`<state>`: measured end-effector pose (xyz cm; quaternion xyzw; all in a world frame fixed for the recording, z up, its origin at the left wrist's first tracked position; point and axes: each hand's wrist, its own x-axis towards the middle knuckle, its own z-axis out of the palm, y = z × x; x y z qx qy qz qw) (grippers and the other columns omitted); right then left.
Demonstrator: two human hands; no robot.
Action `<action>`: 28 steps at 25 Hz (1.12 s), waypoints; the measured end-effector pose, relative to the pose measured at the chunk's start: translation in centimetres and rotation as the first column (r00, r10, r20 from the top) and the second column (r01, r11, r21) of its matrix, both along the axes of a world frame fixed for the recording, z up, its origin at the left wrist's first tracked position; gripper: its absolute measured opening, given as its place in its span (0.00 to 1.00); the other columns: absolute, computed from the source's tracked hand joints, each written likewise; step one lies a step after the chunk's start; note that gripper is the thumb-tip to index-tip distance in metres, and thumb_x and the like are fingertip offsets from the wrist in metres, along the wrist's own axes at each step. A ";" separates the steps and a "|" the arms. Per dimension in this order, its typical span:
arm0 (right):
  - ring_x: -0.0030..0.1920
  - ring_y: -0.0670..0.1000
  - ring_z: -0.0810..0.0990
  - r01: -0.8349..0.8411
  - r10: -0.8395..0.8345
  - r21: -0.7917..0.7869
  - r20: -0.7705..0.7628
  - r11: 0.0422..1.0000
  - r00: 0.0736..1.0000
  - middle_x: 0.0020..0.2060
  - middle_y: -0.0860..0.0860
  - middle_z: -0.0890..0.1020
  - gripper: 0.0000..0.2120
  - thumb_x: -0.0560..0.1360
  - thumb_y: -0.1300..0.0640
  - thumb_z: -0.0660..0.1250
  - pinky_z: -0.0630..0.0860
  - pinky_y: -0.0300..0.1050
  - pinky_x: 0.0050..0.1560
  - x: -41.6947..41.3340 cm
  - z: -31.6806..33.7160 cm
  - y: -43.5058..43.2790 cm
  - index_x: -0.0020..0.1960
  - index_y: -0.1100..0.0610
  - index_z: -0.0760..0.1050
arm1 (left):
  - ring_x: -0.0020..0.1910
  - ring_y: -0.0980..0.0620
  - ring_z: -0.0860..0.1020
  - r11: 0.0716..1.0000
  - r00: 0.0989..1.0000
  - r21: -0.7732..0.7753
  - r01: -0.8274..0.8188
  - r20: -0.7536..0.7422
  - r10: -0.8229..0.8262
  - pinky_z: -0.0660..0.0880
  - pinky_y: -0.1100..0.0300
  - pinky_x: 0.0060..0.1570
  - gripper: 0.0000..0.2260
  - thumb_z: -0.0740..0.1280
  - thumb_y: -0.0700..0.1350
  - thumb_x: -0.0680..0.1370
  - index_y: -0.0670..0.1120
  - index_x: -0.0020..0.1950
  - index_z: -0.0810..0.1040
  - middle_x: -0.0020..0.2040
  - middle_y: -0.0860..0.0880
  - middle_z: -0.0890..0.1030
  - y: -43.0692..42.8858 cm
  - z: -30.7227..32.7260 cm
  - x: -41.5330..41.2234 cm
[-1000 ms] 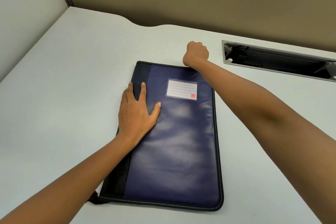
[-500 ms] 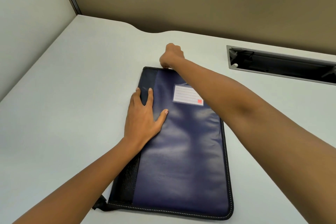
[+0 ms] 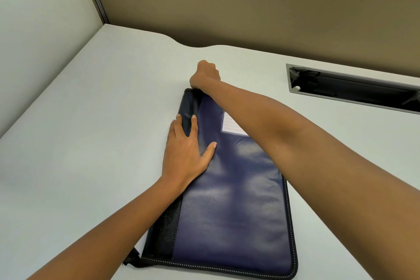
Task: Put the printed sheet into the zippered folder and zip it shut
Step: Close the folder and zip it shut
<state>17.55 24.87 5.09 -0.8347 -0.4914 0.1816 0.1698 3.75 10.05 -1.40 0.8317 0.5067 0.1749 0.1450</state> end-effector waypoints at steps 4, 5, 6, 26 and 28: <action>0.47 0.56 0.78 0.016 -0.015 0.046 -0.022 0.999 1.000 0.52 0.56 0.79 0.10 0.72 0.64 0.66 0.73 0.44 0.41 0.1 -0.7 -1.7 0.53 0.62 0.74 | 0.73 0.39 0.60 0.998 0.998 0.023 -0.055 -0.029 0.055 0.68 0.46 0.65 0.38 0.58 0.67 0.73 0.49 0.77 0.54 0.75 0.37 0.58 -0.2 0.1 0.1; 0.50 0.57 0.79 0.003 0.000 0.072 -0.049 0.997 0.999 0.52 0.57 0.79 0.11 0.73 0.64 0.65 0.74 0.45 0.43 0.0 -0.8 -2.6 0.54 0.63 0.75 | 0.73 0.39 0.60 0.998 0.998 0.022 -0.059 -0.032 0.060 0.68 0.46 0.65 0.38 0.58 0.67 0.73 0.49 0.77 0.54 0.75 0.37 0.57 -0.2 0.1 0.2; 0.52 0.58 0.78 -0.016 0.024 0.109 -0.071 0.994 0.997 0.53 0.58 0.79 0.12 0.73 0.64 0.64 0.75 0.46 0.45 -0.1 -0.8 -3.6 0.56 0.63 0.75 | 0.73 0.39 0.59 0.998 0.998 0.019 -0.060 -0.034 0.061 0.68 0.46 0.65 0.38 0.58 0.67 0.73 0.49 0.77 0.53 0.75 0.38 0.57 -0.3 0.1 0.2; 0.73 0.56 0.62 0.131 -0.202 0.270 0.256 0.954 0.945 0.71 0.56 0.68 0.20 0.80 0.57 0.57 0.53 0.50 0.75 -3.1 -5.5 -31.4 0.70 0.59 0.67 | 0.77 0.43 0.47 1.000 1.000 -0.016 0.006 0.004 -0.006 0.46 0.49 0.74 0.32 0.54 0.57 0.80 0.43 0.78 0.48 0.78 0.41 0.49 -6.0 0.7 -3.3; 0.73 0.57 0.62 0.270 -0.335 0.249 0.275 0.930 0.901 0.72 0.56 0.67 0.20 0.79 0.55 0.57 0.54 0.54 0.74 -3.6 -5.7 -32.5 0.71 0.57 0.67 | 0.77 0.44 0.48 1.000 1.000 -0.017 0.022 0.020 -0.022 0.46 0.52 0.74 0.31 0.54 0.57 0.80 0.44 0.78 0.49 0.79 0.42 0.50 -7.5 0.0 -4.5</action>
